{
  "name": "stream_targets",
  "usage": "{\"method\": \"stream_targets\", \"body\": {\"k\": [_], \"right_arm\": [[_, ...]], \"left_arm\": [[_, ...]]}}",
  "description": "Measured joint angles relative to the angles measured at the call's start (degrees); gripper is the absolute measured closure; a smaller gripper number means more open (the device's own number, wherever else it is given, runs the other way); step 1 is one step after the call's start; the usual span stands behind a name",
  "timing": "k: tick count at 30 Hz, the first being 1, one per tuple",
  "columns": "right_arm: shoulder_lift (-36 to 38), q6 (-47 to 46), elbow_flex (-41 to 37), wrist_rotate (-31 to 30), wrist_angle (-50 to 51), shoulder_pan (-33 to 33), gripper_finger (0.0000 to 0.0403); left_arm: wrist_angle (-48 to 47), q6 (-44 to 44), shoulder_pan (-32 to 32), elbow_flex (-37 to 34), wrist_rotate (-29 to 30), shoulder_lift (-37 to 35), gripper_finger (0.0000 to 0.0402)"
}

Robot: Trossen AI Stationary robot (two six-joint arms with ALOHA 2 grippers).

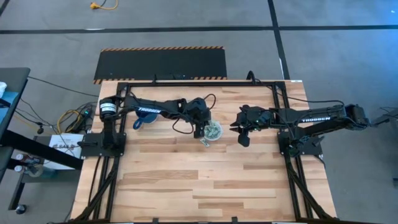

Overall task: Pick and place items into bin
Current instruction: Put the gray stevia packet into the transparent bin

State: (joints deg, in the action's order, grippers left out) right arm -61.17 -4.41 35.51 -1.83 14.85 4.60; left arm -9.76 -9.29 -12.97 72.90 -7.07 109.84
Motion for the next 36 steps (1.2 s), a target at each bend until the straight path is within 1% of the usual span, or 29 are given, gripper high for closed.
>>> {"method": "stream_targets", "body": {"k": [3,7,12,15,21,24,29,36], "right_arm": [[0.0,0.3,0.0,0.0,0.0,0.0,0.0327],[0.0,0.4,0.0,0.0,-0.1,0.0,0.0327],[0.0,0.4,0.0,0.0,-0.1,0.0,0.0327],[0.0,0.4,0.0,0.0,-0.2,0.0,0.0327],[0.0,0.4,0.0,0.0,-0.2,0.0,0.0327],[0.0,0.4,0.0,0.0,-0.2,0.0,0.0327],[0.0,0.4,0.0,0.0,-0.1,0.0,0.0327],[0.0,0.4,0.0,0.0,0.0,0.0,0.0327]], "left_arm": [[0.1,0.1,0.1,0.0,-0.6,0.0,0.0394],[0.1,0.1,0.1,0.0,-4.2,0.0,0.0394],[0.0,0.1,0.1,0.0,-4.5,0.0,0.0389],[-0.4,-0.7,0.1,0.0,-4.5,0.0,0.0366],[-0.4,-0.8,0.1,0.0,-4.0,0.0,0.0304],[-0.9,-0.9,0.0,0.0,-1.4,-0.1,0.0281],[-2.2,-0.3,-1.4,0.0,-1.2,-0.5,0.0263],[-7.8,0.1,-4.2,0.0,-2.2,-1.6,0.026]]}}
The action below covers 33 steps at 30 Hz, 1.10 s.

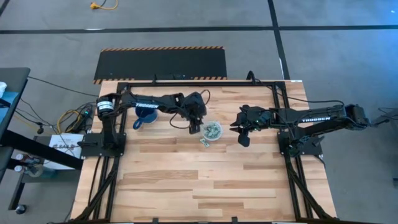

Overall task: Pick and place items into bin
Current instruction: Put the gray stevia packet into the transparent bin

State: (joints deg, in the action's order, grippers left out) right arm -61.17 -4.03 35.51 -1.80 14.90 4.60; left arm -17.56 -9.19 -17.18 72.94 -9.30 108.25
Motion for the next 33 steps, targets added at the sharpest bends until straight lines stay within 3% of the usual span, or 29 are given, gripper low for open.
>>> {"method": "stream_targets", "body": {"k": [8,10,12,16,24,33], "right_arm": [[0.0,0.0,0.0,0.0,0.0,0.0,0.0327],[0.0,0.0,0.0,0.0,0.0,0.0,0.0327],[0.0,0.0,0.0,0.0,0.0,0.0,0.0327],[0.0,0.0,0.0,0.0,0.0,0.0,0.0327],[0.0,0.0,0.0,0.0,0.0,0.0,0.0327],[0.0,0.0,0.0,0.0,0.0,0.0,0.0327]], "left_arm": [[-6.7,0.3,-6.0,2.0,2.7,-5.7,0.026],[-7.4,5.1,-8.0,2.0,5.4,-5.8,0.026],[-8.2,15.9,-10.8,2.0,7.6,-5.3,0.026],[-8.0,31.9,-15.1,2.0,7.0,-3.5,0.026],[-7.2,47.0,-15.9,2.0,8.8,1.2,0.026],[-9.8,51.4,-14.3,2.0,12.2,2.6,0.026]]}}
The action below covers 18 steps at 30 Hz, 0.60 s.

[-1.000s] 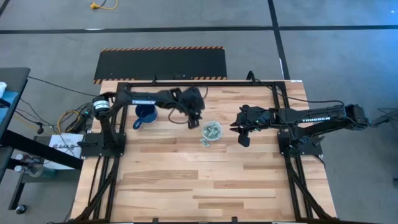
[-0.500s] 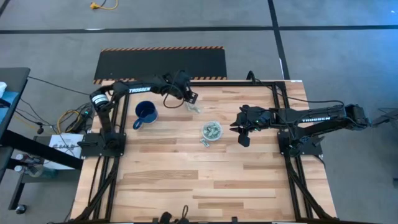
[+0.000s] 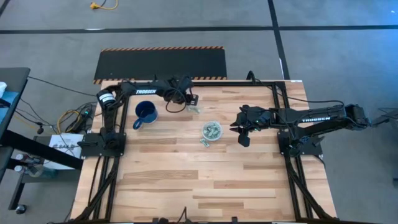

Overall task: Pick and place items into bin
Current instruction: Put the gray stevia packet into the transparent bin

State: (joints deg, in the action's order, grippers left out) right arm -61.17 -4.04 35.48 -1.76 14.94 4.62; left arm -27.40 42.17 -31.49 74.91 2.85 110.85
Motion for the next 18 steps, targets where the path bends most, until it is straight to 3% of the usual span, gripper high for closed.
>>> {"method": "stream_targets", "body": {"k": [10,18], "right_arm": [[0.0,0.0,0.0,0.0,0.0,0.0,0.0327],[0.0,0.0,0.0,0.0,0.0,0.0,0.0327]], "left_arm": [[-1.2,2.1,2.3,-1.0,5.0,0.0,0.026],[2.1,2.2,3.0,-1.0,3.8,3.2,0.026]]}}
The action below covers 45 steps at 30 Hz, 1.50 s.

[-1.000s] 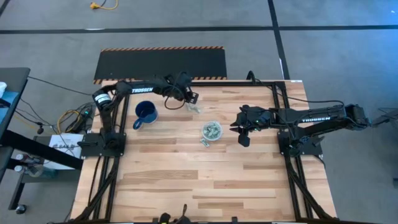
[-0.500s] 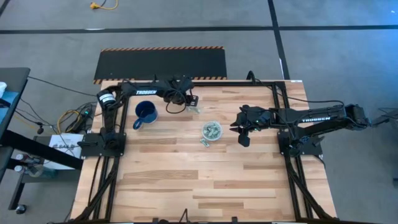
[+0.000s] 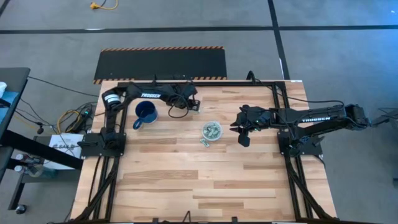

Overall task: Pick and place items into bin
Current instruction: Put the gray stevia packet into the transparent bin

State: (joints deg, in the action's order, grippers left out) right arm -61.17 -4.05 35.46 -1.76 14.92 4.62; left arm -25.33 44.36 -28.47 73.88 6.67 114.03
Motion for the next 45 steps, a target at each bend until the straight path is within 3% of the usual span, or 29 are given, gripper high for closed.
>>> {"method": "stream_targets", "body": {"k": [13,25,35,37,43,45], "right_arm": [[0.0,0.0,0.0,0.0,0.9,0.0,0.0327],[0.0,-0.1,0.0,0.0,0.9,0.0,0.0327],[0.0,-0.1,0.0,0.0,1.1,0.0,0.0327],[0.0,-0.1,0.0,0.0,1.1,0.0,0.0327],[0.0,-0.1,0.0,0.0,0.9,0.0,0.0327],[0.0,-0.1,0.0,0.0,0.9,0.0,0.0327]], "left_arm": [[-2.0,-3.5,0.0,1.5,0.9,2.1,0.0263],[-2.6,-12.7,0.3,1.3,1.8,1.6,0.0393],[-4.1,-20.6,3.8,1.2,3.8,-7.5,0.0399],[-3.1,-24.3,5.7,1.4,0.9,-9.5,0.0397],[1.0,-32.7,11.8,1.3,-15.2,-9.9,0.0396],[3.8,-34.8,14.1,1.3,-17.6,-9.4,0.0396]]}}
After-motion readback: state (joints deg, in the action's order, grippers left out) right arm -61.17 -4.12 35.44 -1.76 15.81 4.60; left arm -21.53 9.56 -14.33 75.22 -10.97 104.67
